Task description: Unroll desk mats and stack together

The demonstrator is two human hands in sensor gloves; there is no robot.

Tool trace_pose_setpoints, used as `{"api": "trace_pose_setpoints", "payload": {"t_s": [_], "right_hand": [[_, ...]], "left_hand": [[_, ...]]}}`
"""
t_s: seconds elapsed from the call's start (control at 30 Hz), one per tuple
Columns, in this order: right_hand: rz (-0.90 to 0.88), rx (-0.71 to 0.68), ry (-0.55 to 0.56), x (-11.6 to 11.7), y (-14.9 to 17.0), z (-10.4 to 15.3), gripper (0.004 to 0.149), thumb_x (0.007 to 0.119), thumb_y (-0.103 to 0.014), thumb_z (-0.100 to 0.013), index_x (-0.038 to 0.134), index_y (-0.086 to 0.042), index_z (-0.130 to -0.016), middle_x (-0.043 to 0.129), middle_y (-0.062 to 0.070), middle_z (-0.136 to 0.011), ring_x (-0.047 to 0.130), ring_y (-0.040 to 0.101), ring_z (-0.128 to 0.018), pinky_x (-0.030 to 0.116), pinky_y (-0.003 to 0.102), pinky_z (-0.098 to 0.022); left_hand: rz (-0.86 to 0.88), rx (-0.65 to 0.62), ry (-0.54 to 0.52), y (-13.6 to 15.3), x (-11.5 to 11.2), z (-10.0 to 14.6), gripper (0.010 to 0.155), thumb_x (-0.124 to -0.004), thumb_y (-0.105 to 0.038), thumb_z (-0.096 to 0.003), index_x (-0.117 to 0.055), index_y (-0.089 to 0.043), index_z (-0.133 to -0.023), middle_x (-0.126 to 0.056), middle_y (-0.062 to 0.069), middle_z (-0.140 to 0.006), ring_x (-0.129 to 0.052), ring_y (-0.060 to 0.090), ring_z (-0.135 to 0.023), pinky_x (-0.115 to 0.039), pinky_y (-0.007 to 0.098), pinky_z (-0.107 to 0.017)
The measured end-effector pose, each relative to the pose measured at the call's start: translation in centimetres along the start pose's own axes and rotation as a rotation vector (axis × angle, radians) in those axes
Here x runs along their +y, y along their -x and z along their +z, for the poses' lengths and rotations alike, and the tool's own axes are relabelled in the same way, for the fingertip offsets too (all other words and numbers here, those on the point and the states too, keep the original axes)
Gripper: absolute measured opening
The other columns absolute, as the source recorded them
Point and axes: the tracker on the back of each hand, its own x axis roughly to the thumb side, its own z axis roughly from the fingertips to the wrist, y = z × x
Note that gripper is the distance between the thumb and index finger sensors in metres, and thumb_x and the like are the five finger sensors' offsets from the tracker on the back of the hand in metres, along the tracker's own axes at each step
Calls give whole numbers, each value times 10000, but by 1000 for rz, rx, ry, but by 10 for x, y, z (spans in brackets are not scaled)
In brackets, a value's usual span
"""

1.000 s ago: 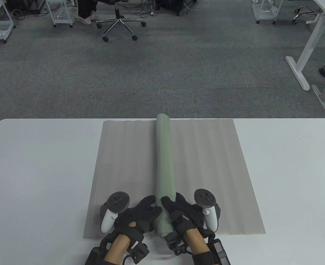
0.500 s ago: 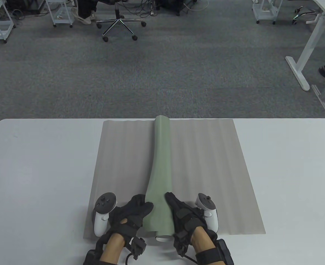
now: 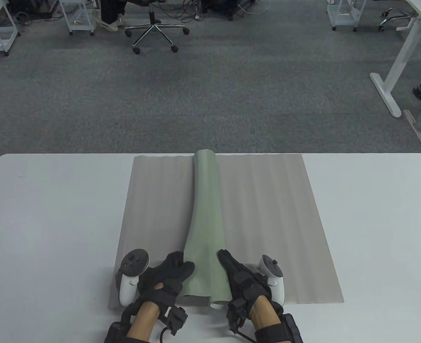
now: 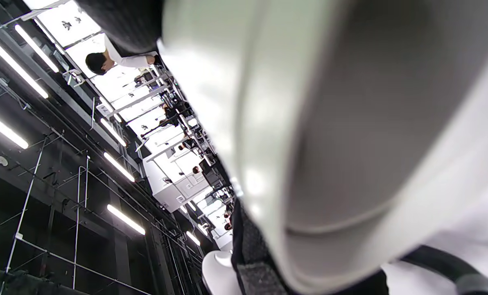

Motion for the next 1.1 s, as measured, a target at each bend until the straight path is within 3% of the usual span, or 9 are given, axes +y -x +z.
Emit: {"api": "trace_pose_setpoints", "payload": {"t_s": [0.17, 0.23, 0.37, 0.5, 0.6, 0.73, 0.87, 1.0, 1.1], "right_hand": [[192, -104, 186, -4, -9, 14, 890, 712, -443, -607, 231, 96, -1126, 653, 319, -1046, 922, 400, -853, 857, 569, -581], [140, -107, 161, -6, -10, 18, 888, 714, -437, -607, 229, 97, -1123, 637, 325, -1048, 924, 451, -879, 877, 615, -567], [-8, -45, 76, -12, -3, 16, 942, 677, -494, -605, 203, 147, -1107, 580, 339, -1054, 872, 556, -903, 912, 574, -557], [-23, 8, 24, -16, 4, 8, 983, 645, -526, -596, 192, 195, -1087, 508, 446, -1080, 982, 435, -821, 933, 484, -539], [6, -33, 21, -13, 1, 7, 913, 653, -520, -603, 251, 111, -1126, 689, 310, -1047, 992, 337, -780, 893, 478, -537], [105, -82, 115, -12, -6, 14, 877, 685, -463, -611, 220, 55, -1144, 668, 294, -1056, 929, 377, -849, 852, 526, -586], [12, -75, 67, -10, -5, 12, 867, 678, -450, -617, 205, 54, -1141, 583, 323, -1080, 865, 447, -923, 809, 639, -611], [-77, -18, 19, -9, 0, 7, 930, 650, -508, -611, 204, 133, -1117, 516, 354, -1069, 771, 589, -960, 859, 561, -613], [-35, 10, -15, -8, 1, 1, 950, 632, -527, -602, 227, 172, -1101, 506, 427, -1070, 868, 531, -917, 907, 484, -583]], "left_hand": [[-40, 20, -19, 3, 4, -1, 568, -751, -267, -605, -594, 10, -1076, -898, 37, -760, -1040, 99, -386, -949, 382, -346], [-22, 22, -7, 4, 4, -3, 573, -751, -265, -605, -592, 12, -1080, -901, 39, -759, -1040, 101, -385, -949, 384, -346], [-40, 25, -3, 3, 0, -4, 578, -747, -263, -606, -579, 16, -1083, -896, 40, -761, -1039, 102, -391, -948, 387, -350], [-44, 30, 5, 5, 0, -5, 575, -748, -261, -606, -581, 14, -1083, -896, 42, -761, -1039, 105, -393, -946, 390, -355], [-59, 24, -3, 4, 1, -4, 580, -746, -261, -606, -574, 16, -1087, -894, 40, -762, -1039, 105, -397, -946, 391, -358], [-71, 36, -30, 6, 8, -2, 578, -746, -258, -607, -577, 17, -1086, -891, 44, -762, -1037, 108, -400, -944, 396, -361], [-59, 45, -43, 8, 16, 0, 585, -746, -257, -607, -570, 18, -1093, -891, 46, -762, -1036, 112, -402, -942, 399, -365], [-95, 53, -64, 8, 21, 2, 593, -746, -256, -607, -563, 19, -1099, -890, 46, -763, -1036, 114, -406, -940, 403, -369], [-88, 63, -59, 11, 24, 2, 600, -747, -256, -607, -560, 23, -1104, -891, 47, -762, -1036, 116, -407, -940, 404, -371]]}}
